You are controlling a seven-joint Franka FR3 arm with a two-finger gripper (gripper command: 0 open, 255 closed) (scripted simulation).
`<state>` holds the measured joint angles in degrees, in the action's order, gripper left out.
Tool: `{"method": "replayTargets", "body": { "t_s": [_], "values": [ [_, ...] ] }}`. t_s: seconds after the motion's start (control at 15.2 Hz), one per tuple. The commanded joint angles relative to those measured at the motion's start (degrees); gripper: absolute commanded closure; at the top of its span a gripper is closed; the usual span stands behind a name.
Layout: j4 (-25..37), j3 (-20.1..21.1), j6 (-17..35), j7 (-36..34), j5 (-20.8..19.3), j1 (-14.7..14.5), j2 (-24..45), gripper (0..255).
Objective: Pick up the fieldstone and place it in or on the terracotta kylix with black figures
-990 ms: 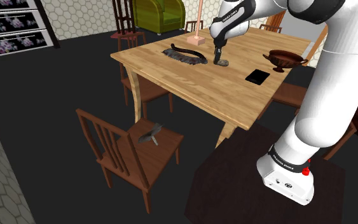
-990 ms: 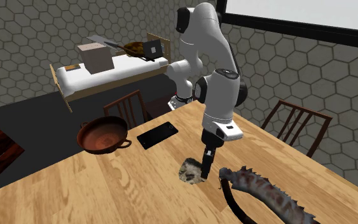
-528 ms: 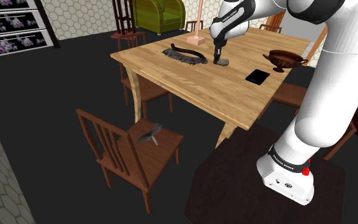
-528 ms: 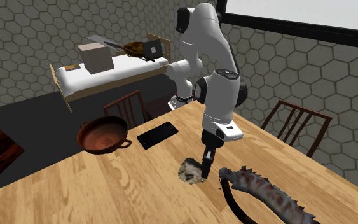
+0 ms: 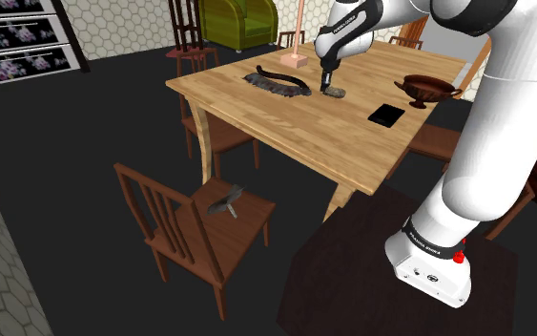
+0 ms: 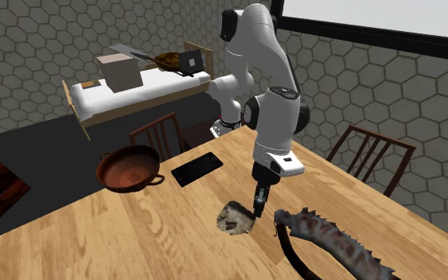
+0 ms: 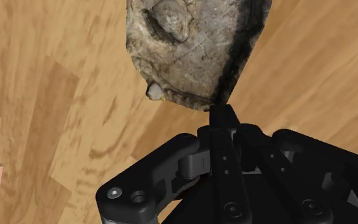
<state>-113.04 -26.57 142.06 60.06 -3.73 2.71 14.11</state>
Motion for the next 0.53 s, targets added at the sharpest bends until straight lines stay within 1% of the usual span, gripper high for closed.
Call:
{"method": "replayTargets", "body": {
  "t_s": [0.0, 0.07, 0.2, 0.26, 0.33, 0.46],
  "values": [
    [0.0, 0.0, 0.0, 0.0, 0.0, 0.0, 0.0, 255],
    [0.0, 0.0, 0.0, 0.0, 0.0, 0.0, 0.0, 0],
    [-6.7, -3.4, 3.8, -4.3, -12.2, -3.5, -4.8, 0],
    [-9.8, -5.0, 5.1, -7.1, -19.1, -5.0, -7.2, 0],
    [-12.6, -6.4, 6.1, -10.3, -26.6, -6.2, -9.6, 0],
    [-17.5, -8.1, 6.6, -17.1, -42.1, -7.3, -14.5, 0]
  ]
}}
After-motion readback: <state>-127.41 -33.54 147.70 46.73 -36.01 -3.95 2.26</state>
